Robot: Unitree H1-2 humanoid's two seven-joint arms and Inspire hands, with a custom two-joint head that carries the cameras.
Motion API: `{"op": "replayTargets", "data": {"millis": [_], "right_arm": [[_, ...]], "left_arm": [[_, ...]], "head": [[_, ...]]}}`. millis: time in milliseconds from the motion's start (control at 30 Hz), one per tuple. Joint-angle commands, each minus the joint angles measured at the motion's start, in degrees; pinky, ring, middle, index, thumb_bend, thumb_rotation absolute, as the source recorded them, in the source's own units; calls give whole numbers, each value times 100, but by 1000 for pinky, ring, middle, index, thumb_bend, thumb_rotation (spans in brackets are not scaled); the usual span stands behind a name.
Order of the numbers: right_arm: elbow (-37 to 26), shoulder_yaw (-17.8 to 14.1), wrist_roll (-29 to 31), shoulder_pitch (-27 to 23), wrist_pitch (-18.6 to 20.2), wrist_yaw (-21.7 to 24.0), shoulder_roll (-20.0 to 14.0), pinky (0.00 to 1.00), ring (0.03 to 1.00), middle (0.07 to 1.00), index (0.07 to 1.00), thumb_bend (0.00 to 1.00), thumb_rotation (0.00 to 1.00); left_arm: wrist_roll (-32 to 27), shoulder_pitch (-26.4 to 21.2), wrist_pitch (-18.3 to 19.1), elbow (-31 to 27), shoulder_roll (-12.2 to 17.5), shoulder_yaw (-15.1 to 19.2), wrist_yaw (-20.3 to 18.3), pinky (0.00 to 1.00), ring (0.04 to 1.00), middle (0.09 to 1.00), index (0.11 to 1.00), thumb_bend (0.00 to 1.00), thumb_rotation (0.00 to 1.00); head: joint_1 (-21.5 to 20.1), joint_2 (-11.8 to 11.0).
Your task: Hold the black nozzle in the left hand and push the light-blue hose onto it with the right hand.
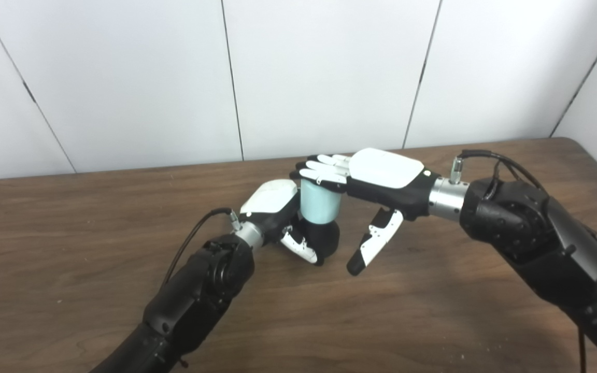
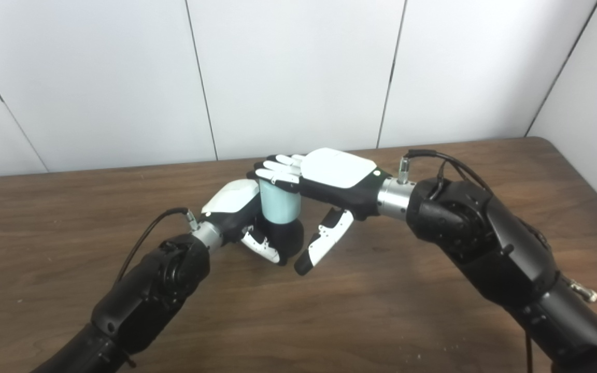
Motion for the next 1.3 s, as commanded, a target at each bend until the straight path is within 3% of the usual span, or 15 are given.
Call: {"op": "replayTargets", "data": {"millis": [0, 233, 400, 467, 533, 633, 700, 733, 800, 900, 1000, 1167, 1267], "right_arm": [[46, 210, -179, 219, 269, 556, -136, 1000, 1000, 1000, 1000, 857, 837], [-47, 230, -371, 257, 210, 456, -87, 1000, 1000, 1000, 1000, 862, 822], [-58, 61, 2, 161, -41, 286, -5, 1000, 1000, 1000, 1000, 827, 780], [-67, -132, 237, 144, -74, 108, 102, 999, 1000, 1000, 1000, 785, 704], [-112, -371, 331, 209, 56, -150, 298, 974, 1000, 1000, 1000, 753, 546], [-213, -760, 176, 435, 463, -674, 778, 909, 1000, 1000, 1000, 722, 327], [-264, -972, 40, 553, 789, -936, 1097, 878, 1000, 1000, 1000, 722, 245], [-278, -1055, -18, 592, 915, -1022, 1216, 774, 985, 1000, 1000, 743, 184], [-270, -1218, -51, 638, 1088, -1143, 1383, 721, 975, 1000, 1000, 755, 164], [-267, -1474, 119, 712, 1188, -1230, 1475, 781, 971, 1000, 1000, 776, 132], [-278, -1670, 261, 804, 1129, -1334, 1474, 746, 965, 1000, 1000, 786, 132], [-206, -1774, 442, 958, 939, -1449, 1399, 713, 945, 1000, 1000, 802, 161], [-246, -1771, 611, 1051, 843, -1379, 1298, 716, 943, 1000, 1000, 816, 171]], "left_arm": [[177, 497, 271, 444, 239, -234, -609, 460, 446, 428, 490, 527, 0], [162, 497, 233, 495, 237, -197, -572, 436, 419, 409, 489, 525, 0], [157, 487, 244, 514, 205, -201, -592, 430, 424, 416, 490, 526, 0], [159, 495, 258, 494, 195, -207, -602, 433, 429, 420, 490, 526, 0], [166, 496, 247, 508, 189, -214, -595, 417, 422, 417, 490, 526, 0], [177, 484, 230, 548, 185, -224, -589, 403, 413, 413, 489, 525, 0], [172, 481, 225, 553, 182, -223, -592, 400, 410, 411, 489, 525, 0], [171, 479, 226, 553, 177, -222, -593, 394, 408, 410, 489, 525, 0], [182, 474, 240, 557, 158, -232, -597, 394, 409, 411, 489, 525, 0], [207, 476, 283, 577, 106, -254, -585, 427, 435, 424, 490, 526, 0], [243, 461, 319, 620, 63, -287, -589, 432, 424, 414, 489, 525, 0], [251, 439, 364, 596, 50, -314, -629, 338, 340, 471, 483, 528, 0], [239, 453, 367, 552, 66, -305, -644, 338, 343, 473, 483, 528, 0]], "head": [[-4, 1], [2, -3], [-4, -24], [-2, -31], [-3, -44], [0, -51], [51, -76], [139, -93], [290, -123], [576, -179], [730, -220], [734, -247], [693, -252]]}}
